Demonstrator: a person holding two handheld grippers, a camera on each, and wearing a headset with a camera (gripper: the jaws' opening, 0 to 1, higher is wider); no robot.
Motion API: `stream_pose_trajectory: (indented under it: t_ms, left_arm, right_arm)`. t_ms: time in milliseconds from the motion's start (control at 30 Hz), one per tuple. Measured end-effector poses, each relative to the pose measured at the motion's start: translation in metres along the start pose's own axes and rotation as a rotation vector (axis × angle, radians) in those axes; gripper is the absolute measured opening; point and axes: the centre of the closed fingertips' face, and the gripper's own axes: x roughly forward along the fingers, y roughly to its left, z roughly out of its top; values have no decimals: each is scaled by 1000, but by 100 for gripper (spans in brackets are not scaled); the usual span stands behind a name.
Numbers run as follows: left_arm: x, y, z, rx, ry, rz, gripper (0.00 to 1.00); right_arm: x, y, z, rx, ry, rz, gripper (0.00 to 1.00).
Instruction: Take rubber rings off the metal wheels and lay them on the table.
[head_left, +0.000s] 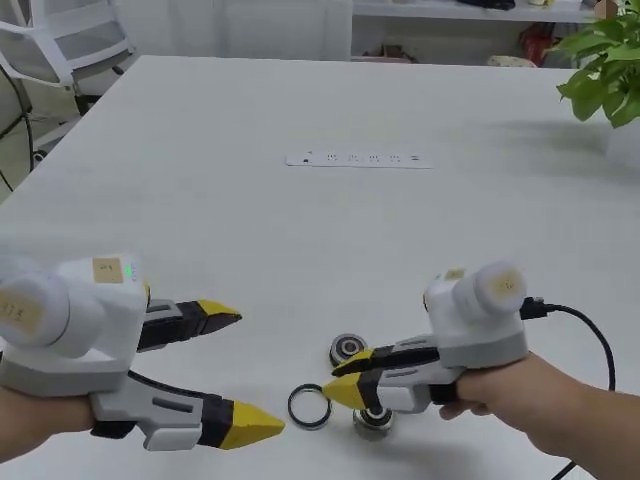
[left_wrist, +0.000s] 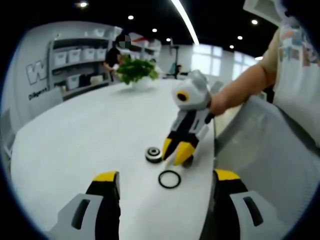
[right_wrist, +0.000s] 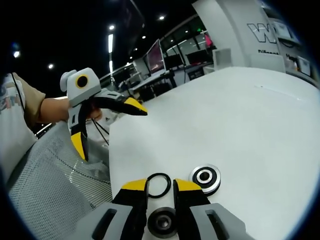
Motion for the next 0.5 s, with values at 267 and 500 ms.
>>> stream_pose_trajectory:
  t_ms: [267, 500]
  left_arm:
    - [1, 2, 1, 3, 5, 2, 77]
    - [3, 6, 2, 4, 8, 4, 77]
  right_arm:
    - [-6, -2, 9, -16, -31, -20, 31]
    - [-12, -6, 11, -42, -48, -42, 37]
